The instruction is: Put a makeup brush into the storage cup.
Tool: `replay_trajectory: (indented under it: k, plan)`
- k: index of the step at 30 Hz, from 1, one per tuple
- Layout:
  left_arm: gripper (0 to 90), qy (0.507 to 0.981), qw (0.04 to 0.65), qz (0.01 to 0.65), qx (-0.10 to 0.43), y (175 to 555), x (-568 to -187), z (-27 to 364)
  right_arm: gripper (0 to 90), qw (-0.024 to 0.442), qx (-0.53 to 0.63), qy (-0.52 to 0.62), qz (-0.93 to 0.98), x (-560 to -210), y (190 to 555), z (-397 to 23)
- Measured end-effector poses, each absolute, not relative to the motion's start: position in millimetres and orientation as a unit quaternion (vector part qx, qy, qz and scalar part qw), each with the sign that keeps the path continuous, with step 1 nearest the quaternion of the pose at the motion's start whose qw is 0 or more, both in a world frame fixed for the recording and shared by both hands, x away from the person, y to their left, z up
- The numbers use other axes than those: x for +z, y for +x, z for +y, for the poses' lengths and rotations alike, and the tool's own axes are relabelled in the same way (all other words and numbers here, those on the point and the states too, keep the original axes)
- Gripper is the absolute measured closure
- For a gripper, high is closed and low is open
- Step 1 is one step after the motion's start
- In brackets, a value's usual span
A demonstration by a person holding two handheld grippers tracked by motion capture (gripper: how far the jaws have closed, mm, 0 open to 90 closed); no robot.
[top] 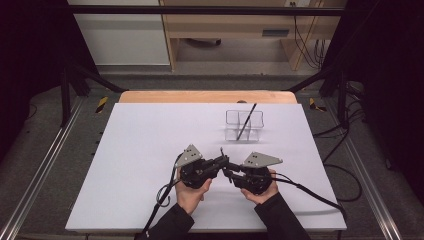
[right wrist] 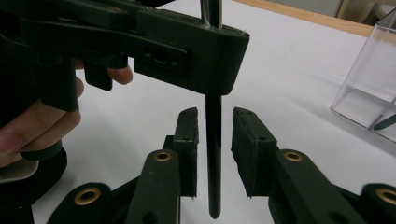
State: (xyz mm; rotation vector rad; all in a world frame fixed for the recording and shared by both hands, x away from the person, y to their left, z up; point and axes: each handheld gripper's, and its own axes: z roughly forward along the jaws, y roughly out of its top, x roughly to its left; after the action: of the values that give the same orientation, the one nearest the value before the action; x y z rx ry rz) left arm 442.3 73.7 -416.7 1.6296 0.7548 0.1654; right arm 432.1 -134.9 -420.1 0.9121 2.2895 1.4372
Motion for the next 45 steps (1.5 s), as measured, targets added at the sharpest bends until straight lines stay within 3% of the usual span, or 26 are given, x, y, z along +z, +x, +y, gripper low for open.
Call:
replay_trajectory:
  k: [9,17,28,45]
  plan:
    - [83.0,0.713,0.617,0.326,0.071,441.6,-417.9,71.4,83.2,0.143,0.505,0.314,0.791,-419.0,430.9,-135.5]
    - [82.1,0.714,0.617,0.324,0.073,442.3,-417.2,72.2,84.1,0.14,0.508,0.313,0.79,-419.4,430.6,-135.1]
    - [54.2,0.718,0.606,0.328,0.096,445.2,-408.3,88.4,84.1,0.143,0.502,0.323,0.789,-420.9,433.2,-136.1]
    - [30.9,0.745,0.57,0.324,0.121,441.9,-406.0,126.7,84.1,0.154,0.501,0.342,0.779,-420.1,437.5,-145.1]
